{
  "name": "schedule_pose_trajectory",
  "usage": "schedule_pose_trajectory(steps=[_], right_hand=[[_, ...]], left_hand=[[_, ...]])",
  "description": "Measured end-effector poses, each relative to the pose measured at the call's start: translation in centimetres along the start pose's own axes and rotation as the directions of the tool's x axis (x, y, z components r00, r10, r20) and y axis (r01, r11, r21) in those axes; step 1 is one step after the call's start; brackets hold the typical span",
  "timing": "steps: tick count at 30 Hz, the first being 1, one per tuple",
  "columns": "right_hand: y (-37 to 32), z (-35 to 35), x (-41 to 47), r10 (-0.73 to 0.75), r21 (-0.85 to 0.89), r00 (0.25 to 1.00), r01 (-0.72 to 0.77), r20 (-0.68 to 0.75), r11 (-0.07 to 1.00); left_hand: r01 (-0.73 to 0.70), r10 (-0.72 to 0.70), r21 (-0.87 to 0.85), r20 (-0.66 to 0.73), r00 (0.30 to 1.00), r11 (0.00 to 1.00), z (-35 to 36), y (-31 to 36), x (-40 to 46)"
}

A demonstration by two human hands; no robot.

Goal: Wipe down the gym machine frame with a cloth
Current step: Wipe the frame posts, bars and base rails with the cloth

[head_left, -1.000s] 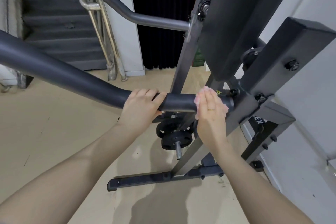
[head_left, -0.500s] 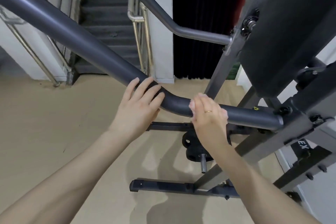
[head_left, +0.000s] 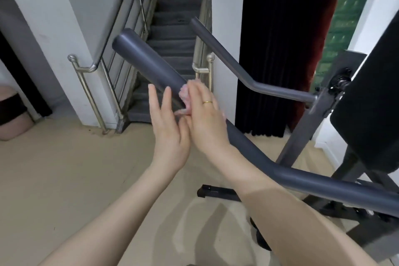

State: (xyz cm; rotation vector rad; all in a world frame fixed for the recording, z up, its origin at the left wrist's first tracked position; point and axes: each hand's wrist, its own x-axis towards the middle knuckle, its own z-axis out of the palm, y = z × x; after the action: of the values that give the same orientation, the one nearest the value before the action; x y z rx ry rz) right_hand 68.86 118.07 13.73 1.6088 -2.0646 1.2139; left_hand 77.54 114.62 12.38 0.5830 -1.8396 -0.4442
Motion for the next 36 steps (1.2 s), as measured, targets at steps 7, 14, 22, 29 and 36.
schedule_pose_trajectory(steps=[7, 14, 22, 29, 36], right_hand=[[-3.3, 0.3, 5.1, -0.133, 0.020, 0.991, 0.133, -0.027, 0.991], [-3.8, 1.6, 4.2, 0.021, -0.019, 0.980, -0.025, -0.199, 1.000], [-3.3, 1.9, 4.6, -0.116, -0.098, 0.974, 0.099, -0.194, 0.990], [9.0, -0.2, -9.0, 0.313, -0.045, 0.934, -0.325, -0.172, 0.945], [7.3, 2.0, -8.0, 0.394, -0.084, 0.858, -0.442, -0.329, 0.893]], left_hand=[[0.439, -0.323, -0.733, 0.307, 0.895, 0.520, -3.2, -1.6, 5.7], [0.491, -0.220, -0.776, 0.439, 0.871, 0.395, -3.8, -3.8, 5.9], [0.503, -0.171, -0.821, 0.473, 0.864, 0.269, -3.7, -4.8, 6.2], [0.794, -0.235, -0.535, 0.764, 0.600, 0.289, -0.6, -4.8, -1.5], [0.867, -0.221, -0.401, 0.854, 0.470, 0.295, 4.3, -3.0, -5.9]])
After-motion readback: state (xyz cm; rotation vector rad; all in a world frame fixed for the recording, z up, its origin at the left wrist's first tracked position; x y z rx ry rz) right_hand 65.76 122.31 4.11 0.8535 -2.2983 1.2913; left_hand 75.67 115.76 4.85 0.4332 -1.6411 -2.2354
